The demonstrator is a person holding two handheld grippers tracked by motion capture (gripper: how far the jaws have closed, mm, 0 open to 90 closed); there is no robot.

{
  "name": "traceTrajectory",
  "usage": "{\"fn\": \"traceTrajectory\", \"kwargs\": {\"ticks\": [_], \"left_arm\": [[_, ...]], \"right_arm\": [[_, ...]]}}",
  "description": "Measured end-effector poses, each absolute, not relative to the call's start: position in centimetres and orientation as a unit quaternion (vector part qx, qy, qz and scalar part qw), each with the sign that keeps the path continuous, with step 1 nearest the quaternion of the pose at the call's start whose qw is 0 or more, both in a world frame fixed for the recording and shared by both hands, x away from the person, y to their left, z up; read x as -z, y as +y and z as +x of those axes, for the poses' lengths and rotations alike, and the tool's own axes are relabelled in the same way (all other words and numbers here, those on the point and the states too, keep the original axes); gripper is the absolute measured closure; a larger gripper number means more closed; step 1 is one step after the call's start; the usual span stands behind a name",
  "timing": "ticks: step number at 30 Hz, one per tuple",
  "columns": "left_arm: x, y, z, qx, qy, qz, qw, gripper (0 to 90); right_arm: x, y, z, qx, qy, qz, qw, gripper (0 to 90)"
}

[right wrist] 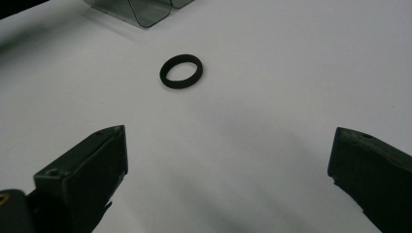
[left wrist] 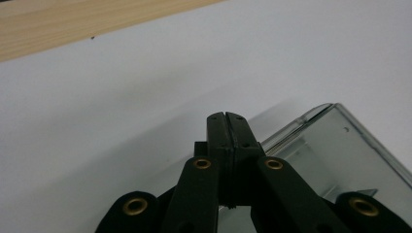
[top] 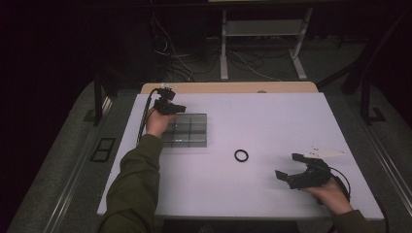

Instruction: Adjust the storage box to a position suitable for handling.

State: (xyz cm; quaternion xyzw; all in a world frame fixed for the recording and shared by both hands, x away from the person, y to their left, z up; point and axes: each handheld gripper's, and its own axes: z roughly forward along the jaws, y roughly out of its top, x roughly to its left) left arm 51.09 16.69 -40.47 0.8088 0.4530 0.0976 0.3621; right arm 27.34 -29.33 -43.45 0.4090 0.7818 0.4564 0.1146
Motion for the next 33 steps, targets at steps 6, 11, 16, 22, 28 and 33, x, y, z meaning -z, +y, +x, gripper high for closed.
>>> {"fn": "traceTrajectory", "kwargs": {"ticks": [6, 11, 16, 22, 28, 33], "left_arm": [[40.5, 16.6, 51.1, -0.103, 0.454, 0.812, 0.353, 89.2], [40.5, 16.6, 51.2, -0.106, 0.461, 0.813, 0.341, 89.3], [40.4, 16.3, 51.3, -0.115, 0.459, 0.818, 0.327, 89.3], [40.6, 15.8, 51.4, -0.118, 0.464, 0.819, 0.315, 89.4], [40.6, 15.7, 51.2, -0.116, 0.464, 0.822, 0.309, 89.4], [40.4, 15.6, 50.9, -0.112, 0.461, 0.827, 0.301, 89.4]], "right_arm": [[43.4, -29.3, 27.3, -0.457, 0.782, 0.408, 0.115, 0.7], [43.4, -29.3, 27.3, -0.457, 0.782, 0.408, 0.115, 0.7], [43.5, -29.3, 27.3, -0.457, 0.782, 0.408, 0.115, 0.7], [43.4, -29.4, 27.3, -0.459, 0.781, 0.408, 0.115, 0.7], [43.4, -29.4, 27.3, -0.459, 0.781, 0.408, 0.115, 0.7], [43.4, -29.3, 27.3, -0.458, 0.782, 0.407, 0.115, 0.7]]}}
